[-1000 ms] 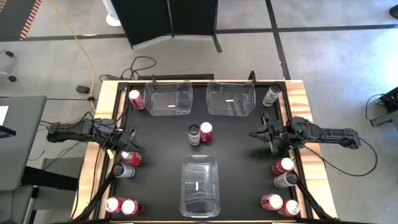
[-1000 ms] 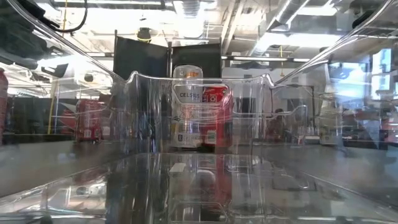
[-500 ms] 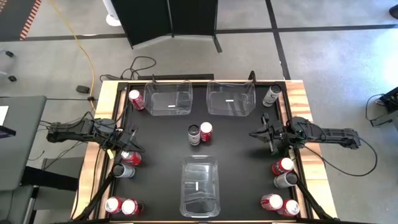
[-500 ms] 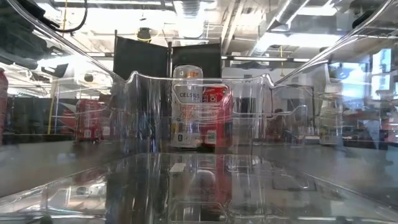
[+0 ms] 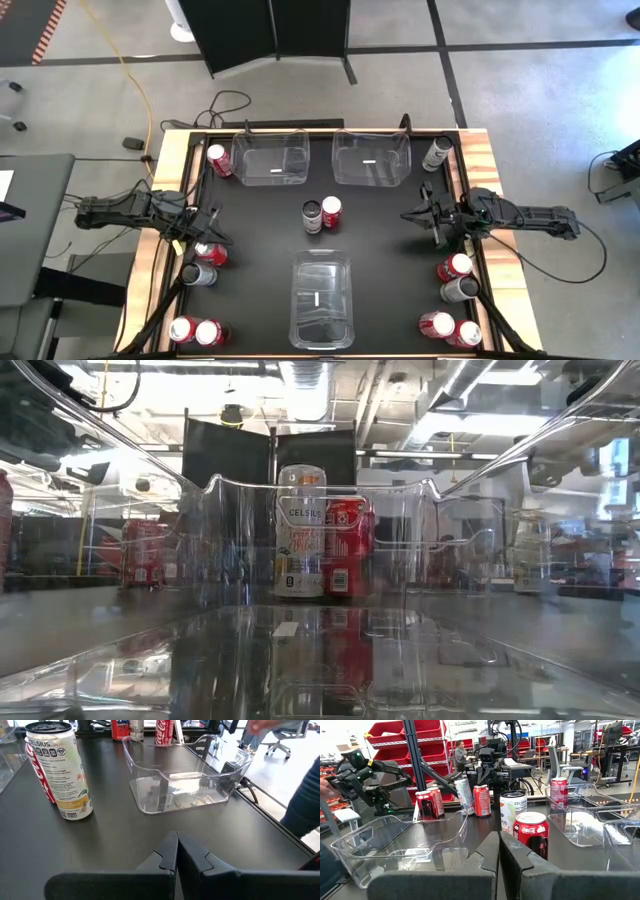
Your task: Sort soda cans
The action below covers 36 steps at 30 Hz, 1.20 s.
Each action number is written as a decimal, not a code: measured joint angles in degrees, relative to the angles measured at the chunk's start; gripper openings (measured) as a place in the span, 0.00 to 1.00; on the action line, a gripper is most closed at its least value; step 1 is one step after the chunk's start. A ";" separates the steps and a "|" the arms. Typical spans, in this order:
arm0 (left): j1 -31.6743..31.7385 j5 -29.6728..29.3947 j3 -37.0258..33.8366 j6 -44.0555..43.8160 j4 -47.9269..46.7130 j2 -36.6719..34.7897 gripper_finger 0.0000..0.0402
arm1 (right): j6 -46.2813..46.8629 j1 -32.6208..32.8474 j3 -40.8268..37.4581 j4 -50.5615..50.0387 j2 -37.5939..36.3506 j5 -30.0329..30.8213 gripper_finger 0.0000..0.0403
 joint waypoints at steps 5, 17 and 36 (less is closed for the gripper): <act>0.00 0.00 0.01 0.00 0.01 -0.01 0.00 | 0.00 0.00 0.01 0.00 -0.01 0.01 0.08; 0.16 -21.29 0.00 -5.93 -0.20 -0.01 0.00 | -4.41 -0.28 0.01 0.39 -0.01 0.01 0.08; 0.16 -22.68 0.02 -7.40 1.52 0.00 0.00 | 5.80 -0.55 -0.01 13.36 0.02 1.07 0.08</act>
